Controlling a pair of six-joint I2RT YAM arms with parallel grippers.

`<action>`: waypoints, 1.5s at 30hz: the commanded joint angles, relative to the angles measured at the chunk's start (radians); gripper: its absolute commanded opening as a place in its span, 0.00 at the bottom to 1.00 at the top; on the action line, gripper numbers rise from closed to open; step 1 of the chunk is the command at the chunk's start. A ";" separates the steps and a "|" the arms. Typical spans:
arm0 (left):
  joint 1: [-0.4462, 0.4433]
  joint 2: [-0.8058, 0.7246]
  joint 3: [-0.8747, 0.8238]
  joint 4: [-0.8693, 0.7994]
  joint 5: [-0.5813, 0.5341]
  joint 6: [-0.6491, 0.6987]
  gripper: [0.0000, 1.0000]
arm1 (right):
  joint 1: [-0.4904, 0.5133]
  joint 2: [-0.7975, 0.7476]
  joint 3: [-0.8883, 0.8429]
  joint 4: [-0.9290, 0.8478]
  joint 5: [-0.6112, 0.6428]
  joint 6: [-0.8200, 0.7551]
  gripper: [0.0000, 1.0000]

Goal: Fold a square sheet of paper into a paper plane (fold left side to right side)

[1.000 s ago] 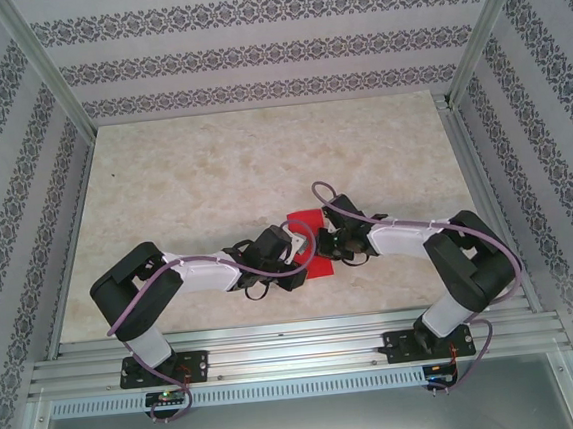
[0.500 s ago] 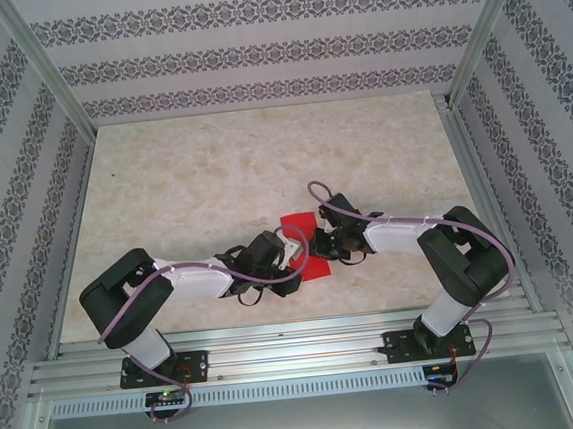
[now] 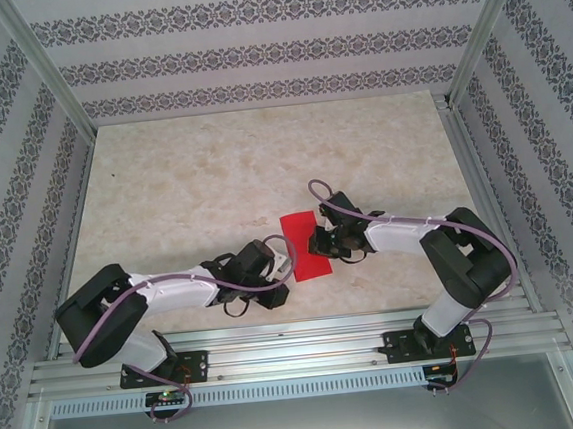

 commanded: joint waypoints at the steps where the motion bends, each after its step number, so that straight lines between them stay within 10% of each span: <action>1: 0.074 -0.069 0.028 -0.111 0.039 -0.054 0.28 | -0.011 -0.106 -0.001 -0.021 0.054 -0.024 0.23; 7: 0.203 -0.076 0.073 0.042 0.187 -0.112 0.53 | -0.064 -0.269 -0.089 -0.004 0.066 -0.022 0.38; 19: 0.245 0.213 0.204 0.215 0.262 -0.162 0.58 | -0.136 -0.416 -0.268 0.139 -0.058 0.005 0.44; 36: 0.247 0.261 0.208 0.304 0.291 -0.198 0.16 | -0.130 -0.211 -0.289 0.383 -0.154 0.109 0.42; 45: 0.253 0.237 0.177 0.287 0.260 -0.187 0.10 | -0.125 -0.125 -0.282 0.484 -0.191 0.153 0.44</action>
